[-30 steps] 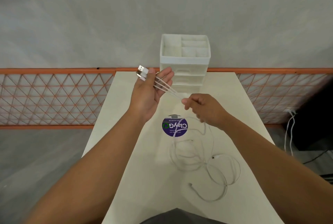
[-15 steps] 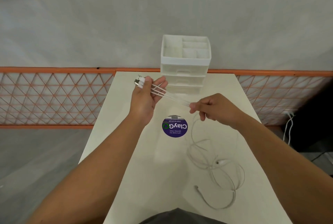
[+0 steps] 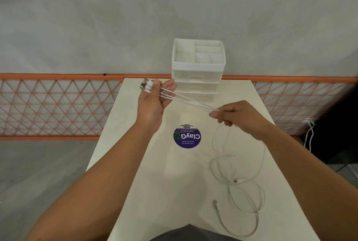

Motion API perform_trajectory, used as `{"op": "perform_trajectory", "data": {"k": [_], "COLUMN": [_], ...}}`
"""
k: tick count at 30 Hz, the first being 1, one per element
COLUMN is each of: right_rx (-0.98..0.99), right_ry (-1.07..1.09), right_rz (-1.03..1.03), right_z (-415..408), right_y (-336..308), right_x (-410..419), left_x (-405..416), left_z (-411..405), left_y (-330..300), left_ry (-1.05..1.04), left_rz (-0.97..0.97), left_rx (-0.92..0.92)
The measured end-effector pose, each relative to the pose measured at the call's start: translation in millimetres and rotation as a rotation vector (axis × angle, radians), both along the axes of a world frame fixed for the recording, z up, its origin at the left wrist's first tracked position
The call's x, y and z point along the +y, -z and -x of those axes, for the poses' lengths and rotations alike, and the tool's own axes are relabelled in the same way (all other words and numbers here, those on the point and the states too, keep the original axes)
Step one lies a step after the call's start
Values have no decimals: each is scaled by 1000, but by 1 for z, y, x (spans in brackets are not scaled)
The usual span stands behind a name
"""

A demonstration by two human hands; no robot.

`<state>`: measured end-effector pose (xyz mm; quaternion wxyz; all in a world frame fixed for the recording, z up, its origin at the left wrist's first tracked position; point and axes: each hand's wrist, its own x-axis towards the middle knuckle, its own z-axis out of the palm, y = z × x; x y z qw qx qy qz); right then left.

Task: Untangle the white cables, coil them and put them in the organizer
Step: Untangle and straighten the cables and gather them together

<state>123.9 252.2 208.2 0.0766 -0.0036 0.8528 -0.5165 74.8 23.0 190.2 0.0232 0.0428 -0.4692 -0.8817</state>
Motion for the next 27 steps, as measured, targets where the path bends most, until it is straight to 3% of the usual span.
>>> {"op": "perform_trajectory", "data": {"k": [3,7,9,12,14,17,19,24,27], "right_rx": [-41,-9,-85,-177,-93,-80,-144,19,82], "right_ry": [-79,36,62,-132,-232,-231,-221,-166,-92], "right_rz": [-19,-453,-601,-756,-543,82,237,86,-146], "right_z": [-2,3,3,3,2,7,12,4,1], "right_y": [-1,31,39,39,23,0,-4,11,15], "right_x": [7,9,8,7,-6,-35,-47,-45,-42], "left_x": [-10,7,13,20,28,43,49,40,41], "left_z": [2,-6,-13,-21,-26,-34,-38,-33,-33], "left_y": [2,1,6,12,12,7,0,1,10], "left_ry": [-26,60,99,184,241,282,270,251,237], "left_rz": [-29,-19,38,150,232,368,425,480,370], "left_rx": [-26,-31,-31,-11,27,113,131,158,116]}}
